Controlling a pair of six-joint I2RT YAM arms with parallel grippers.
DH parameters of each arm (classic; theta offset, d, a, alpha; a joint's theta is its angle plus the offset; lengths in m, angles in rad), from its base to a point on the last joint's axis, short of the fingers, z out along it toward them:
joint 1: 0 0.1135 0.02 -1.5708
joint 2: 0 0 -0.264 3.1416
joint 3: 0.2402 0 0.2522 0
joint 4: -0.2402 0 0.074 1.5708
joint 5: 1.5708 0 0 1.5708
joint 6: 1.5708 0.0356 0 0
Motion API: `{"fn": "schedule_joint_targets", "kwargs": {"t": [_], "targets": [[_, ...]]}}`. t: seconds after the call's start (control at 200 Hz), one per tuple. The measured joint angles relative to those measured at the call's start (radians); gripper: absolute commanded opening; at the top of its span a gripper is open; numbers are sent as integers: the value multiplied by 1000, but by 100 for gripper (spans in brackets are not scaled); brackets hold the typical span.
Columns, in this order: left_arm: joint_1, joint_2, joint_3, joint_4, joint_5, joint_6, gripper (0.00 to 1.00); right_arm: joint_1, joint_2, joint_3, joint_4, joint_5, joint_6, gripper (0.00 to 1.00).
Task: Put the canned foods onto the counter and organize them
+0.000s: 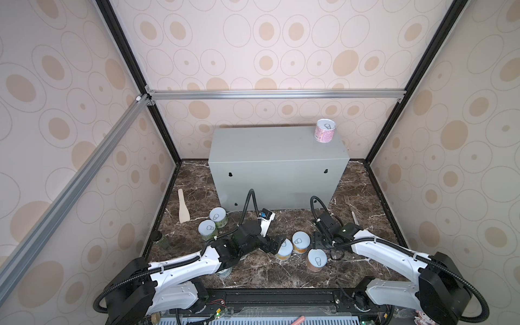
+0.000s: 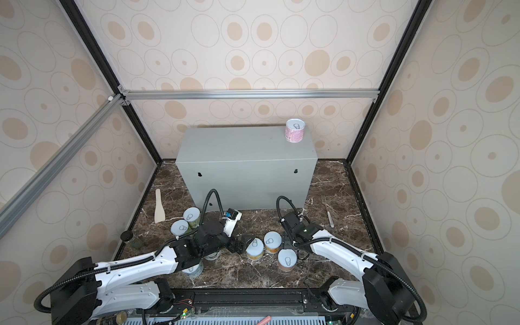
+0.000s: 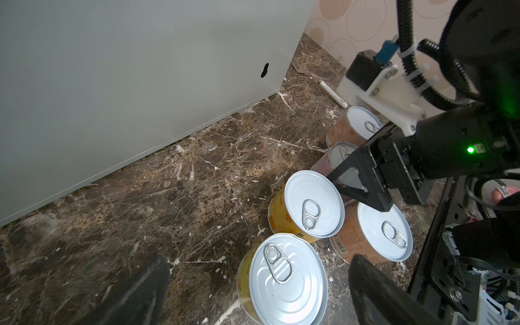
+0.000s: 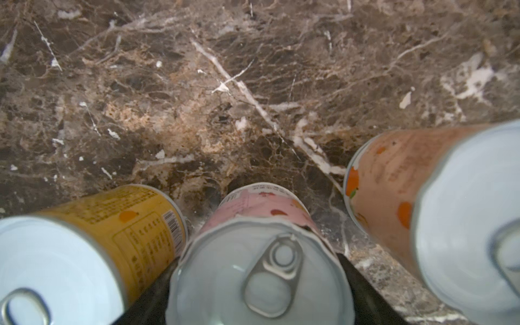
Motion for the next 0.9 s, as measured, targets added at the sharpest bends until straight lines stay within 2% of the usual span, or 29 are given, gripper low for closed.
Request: {"fn": "schedule_joint_targets", "kwargs": {"t": [0.41,0.65,0.705,0.81,0.9], "targets": [[0,42,22,2,0,16,99,-10,148,123,27,32,-104,67],[0,103,74,5,0,31,99,-88,223,187,76,5,-152,67],[0,122,91,8,0,36,99,-106,230,191,80,-1,-162,70],[0,163,127,11,2,48,99,-131,233,192,83,-14,-181,82],[0,208,157,16,13,68,99,-142,232,192,87,-23,-194,88]]}}
